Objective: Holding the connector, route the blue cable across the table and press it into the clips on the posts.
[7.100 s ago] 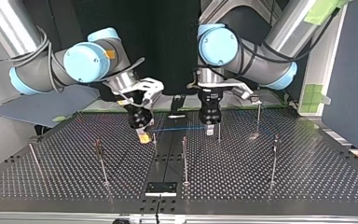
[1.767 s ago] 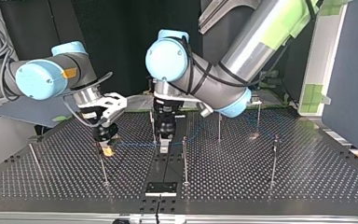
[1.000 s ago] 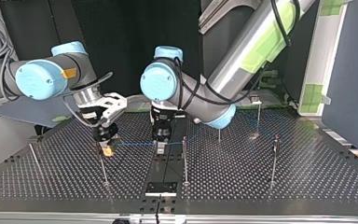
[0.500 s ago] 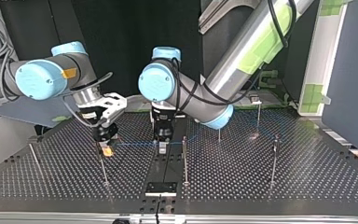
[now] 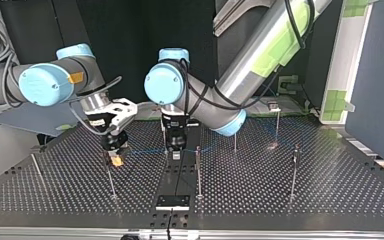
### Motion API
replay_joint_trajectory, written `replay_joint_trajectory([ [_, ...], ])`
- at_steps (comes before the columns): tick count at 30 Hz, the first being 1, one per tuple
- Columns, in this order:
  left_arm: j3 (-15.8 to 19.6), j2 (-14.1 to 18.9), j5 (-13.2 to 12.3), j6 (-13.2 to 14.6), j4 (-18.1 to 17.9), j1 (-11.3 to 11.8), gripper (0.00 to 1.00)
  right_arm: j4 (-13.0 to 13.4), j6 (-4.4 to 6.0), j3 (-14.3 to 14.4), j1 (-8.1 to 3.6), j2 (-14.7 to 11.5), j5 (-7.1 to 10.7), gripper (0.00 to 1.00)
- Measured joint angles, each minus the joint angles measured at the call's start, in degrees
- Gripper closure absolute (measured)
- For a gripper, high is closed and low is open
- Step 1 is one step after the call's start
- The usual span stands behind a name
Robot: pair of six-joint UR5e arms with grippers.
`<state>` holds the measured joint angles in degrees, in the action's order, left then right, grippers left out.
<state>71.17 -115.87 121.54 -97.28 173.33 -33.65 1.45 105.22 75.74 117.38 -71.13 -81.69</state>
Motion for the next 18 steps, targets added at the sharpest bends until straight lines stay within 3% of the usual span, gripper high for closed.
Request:
replay_joint_trajectory([
  [10,1.33,0.06,4.89,-0.68,1.17,-1.66,1.00,0.08,0.00,1.48,-0.01,0.10,-0.14,1.00],
  [18,5.17,0.08,5.34,-0.95,-1.95,-2.62,1.00,0.51,-0.02,5.21,-0.24,0.14,-0.52,1.00],
])
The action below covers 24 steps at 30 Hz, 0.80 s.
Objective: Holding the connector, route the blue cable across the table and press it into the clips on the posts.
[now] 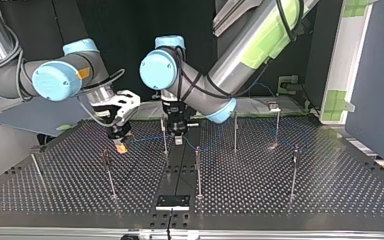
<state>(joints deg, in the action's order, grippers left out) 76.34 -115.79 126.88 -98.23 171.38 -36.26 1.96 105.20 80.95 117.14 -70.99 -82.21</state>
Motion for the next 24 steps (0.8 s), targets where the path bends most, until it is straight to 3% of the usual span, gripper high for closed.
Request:
replay_joint_trajectory([
  [7,3.79,-0.04,-1.79,-0.22,-3.77,0.00,1.00,2.39,-0.02,3.54,-0.19,0.05,-0.41,1.00],
  [14,7.47,-1.05,-5.33,-0.30,-7.45,1.00,1.00,5.82,1.50,7.04,-0.36,0.32,-0.57,1.00],
  [24,11.93,-5.13,-9.09,-0.43,-11.93,1.74,1.00,10.49,1.52,12.31,-0.15,3.77,-0.52,1.00],
])
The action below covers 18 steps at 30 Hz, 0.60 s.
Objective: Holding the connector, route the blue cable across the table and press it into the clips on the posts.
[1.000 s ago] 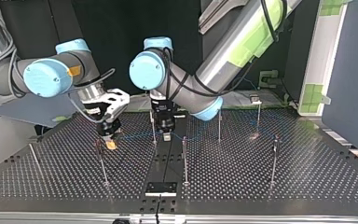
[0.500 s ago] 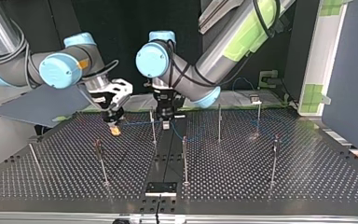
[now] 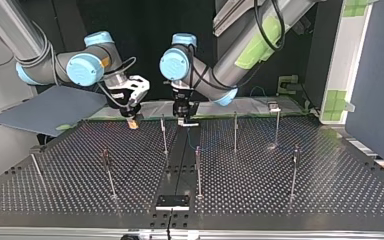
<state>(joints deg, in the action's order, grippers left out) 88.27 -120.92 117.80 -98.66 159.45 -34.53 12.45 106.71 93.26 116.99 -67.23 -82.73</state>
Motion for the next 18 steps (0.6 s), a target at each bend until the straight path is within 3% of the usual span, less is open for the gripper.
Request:
replay_joint_trajectory([
  [9,4.57,-1.22,-2.38,-0.37,-4.57,0.47,1.00,2.37,-0.89,3.45,-0.48,0.44,-0.77,1.00],
  [18,7.25,-3.05,-4.66,-0.73,-8.92,0.97,1.00,4.27,-1.04,3.98,-1.09,2.03,-0.77,1.00],
])
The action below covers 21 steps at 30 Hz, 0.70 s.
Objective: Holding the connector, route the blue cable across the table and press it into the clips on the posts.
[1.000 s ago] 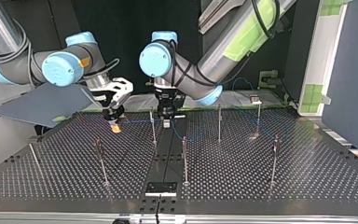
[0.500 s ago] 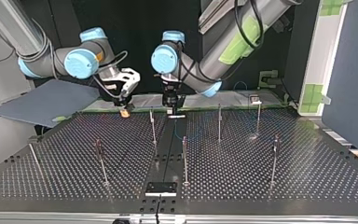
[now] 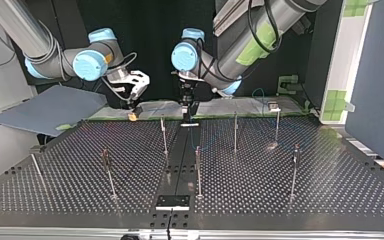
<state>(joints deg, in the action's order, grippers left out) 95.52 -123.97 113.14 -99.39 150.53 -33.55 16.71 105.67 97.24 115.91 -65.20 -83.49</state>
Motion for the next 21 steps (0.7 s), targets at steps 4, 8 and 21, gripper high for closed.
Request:
replay_joint_trajectory([
  [4,-0.61,-1.57,-2.07,-0.62,-2.12,0.09,1.00,0.36,-0.18,0.01,-0.21,1.12,0.02,1.00],
  [8,-1.39,-1.96,-3.49,-1.00,-3.50,0.24,1.00,0.85,-0.14,0.02,-0.59,1.45,0.06,1.00],
  [21,-3.85,-3.55,-6.38,-1.67,-3.50,1.32,1.00,1.92,0.10,-0.07,-2.41,2.34,0.67,1.00],
])
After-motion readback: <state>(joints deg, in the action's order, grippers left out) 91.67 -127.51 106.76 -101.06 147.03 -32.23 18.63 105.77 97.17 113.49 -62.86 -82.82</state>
